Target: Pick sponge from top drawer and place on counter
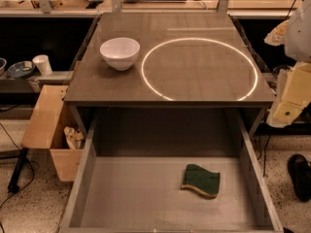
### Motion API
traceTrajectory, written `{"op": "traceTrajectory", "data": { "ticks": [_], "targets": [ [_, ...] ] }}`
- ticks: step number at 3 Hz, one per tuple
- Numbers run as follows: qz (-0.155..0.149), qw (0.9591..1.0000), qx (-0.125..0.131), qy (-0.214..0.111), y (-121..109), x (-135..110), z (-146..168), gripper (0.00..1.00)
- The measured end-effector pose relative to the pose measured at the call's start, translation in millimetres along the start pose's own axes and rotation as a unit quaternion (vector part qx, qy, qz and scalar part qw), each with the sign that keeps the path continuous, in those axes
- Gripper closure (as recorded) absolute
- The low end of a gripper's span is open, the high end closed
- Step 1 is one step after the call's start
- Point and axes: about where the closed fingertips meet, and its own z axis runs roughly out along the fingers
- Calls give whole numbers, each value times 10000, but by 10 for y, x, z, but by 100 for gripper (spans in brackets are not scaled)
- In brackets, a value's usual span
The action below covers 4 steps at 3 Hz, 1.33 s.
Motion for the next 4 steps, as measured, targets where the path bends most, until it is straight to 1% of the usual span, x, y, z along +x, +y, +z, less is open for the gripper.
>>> {"op": "traceTrajectory", "data": {
  "ticks": [2, 4],
  "targets": [
    [6, 9999, 12, -102, 131, 11, 112, 0],
    [81, 9999, -37, -112, 274, 99, 291, 0]
  ]
}}
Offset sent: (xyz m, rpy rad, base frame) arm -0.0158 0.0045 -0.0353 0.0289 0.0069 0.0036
